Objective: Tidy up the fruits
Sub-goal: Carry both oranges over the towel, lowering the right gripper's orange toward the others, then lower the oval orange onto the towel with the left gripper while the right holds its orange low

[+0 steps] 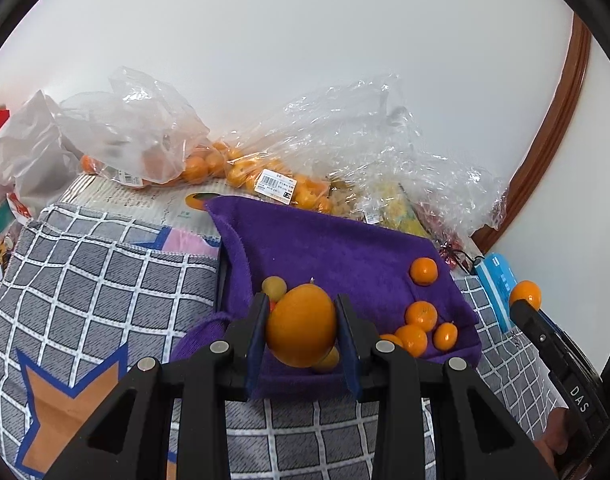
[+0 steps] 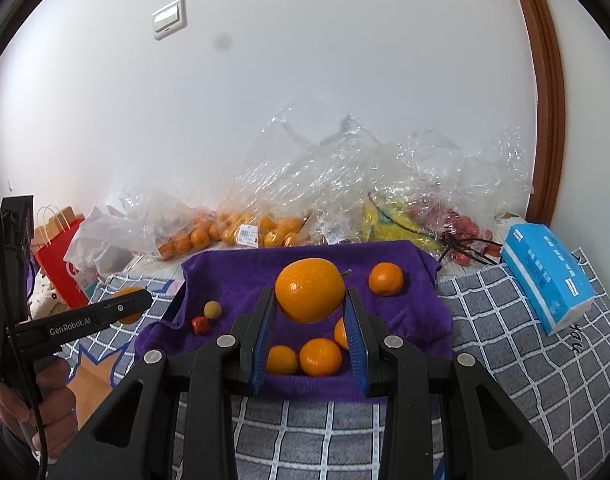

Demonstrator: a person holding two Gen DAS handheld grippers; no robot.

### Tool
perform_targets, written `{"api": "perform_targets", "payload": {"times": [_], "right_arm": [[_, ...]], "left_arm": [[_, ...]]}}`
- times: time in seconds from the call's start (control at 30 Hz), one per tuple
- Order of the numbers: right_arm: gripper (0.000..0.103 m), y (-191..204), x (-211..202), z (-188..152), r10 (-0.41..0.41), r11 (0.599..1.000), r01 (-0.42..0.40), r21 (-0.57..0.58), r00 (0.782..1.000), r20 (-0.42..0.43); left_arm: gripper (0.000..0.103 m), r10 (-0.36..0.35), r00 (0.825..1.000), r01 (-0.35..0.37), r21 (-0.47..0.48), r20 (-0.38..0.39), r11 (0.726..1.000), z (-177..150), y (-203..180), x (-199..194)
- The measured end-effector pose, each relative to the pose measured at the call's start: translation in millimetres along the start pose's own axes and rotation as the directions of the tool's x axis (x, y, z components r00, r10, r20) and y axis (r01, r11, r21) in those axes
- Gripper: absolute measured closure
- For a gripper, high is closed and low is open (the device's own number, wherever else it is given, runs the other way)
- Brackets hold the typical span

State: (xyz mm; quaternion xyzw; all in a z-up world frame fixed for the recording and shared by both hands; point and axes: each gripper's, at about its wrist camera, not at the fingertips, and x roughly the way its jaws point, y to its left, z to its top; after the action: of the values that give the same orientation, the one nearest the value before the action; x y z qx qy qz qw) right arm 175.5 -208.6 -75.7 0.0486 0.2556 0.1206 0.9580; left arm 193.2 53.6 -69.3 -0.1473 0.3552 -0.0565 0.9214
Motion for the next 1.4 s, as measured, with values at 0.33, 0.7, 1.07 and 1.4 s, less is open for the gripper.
{"api": "perform_targets", "payload": {"times": [0.33, 0.7, 1.07, 1.4], "right_arm": [[0.069, -6.7, 19.8, 13.6, -0.004, 1.000, 0.004, 0.006, 1.000, 0.005], [0.069, -20.7, 49.5, 17.3, 0.006, 1.000, -0.005, 0.028, 1.000, -0.031], [0.069, -15.0, 93.2, -0.6, 0.044, 0.999, -0.044, 0.003, 0.992, -0.122], [0.069, -8.5, 118.4, -20.1, 0.054, 0.998, -0.058, -0.016, 0.978, -0.202]], "left_arm": [[0.072, 0.001, 1.000, -0.001, 0.001, -0.008, 1.000, 10.2, -4.7, 23.0], [0.072, 0.006, 1.000, -0.006, -0.007, -0.025, 1.000, 17.8, -3.9, 46.5], [0.072, -0.001, 0.997, 0.000, -0.009, -0.080, 1.000, 5.4, -1.4, 82.7], [0.072, -0.022, 0.995, 0.019, -0.026, -0.101, 0.999, -2.3, 8.8, 97.0]]}}
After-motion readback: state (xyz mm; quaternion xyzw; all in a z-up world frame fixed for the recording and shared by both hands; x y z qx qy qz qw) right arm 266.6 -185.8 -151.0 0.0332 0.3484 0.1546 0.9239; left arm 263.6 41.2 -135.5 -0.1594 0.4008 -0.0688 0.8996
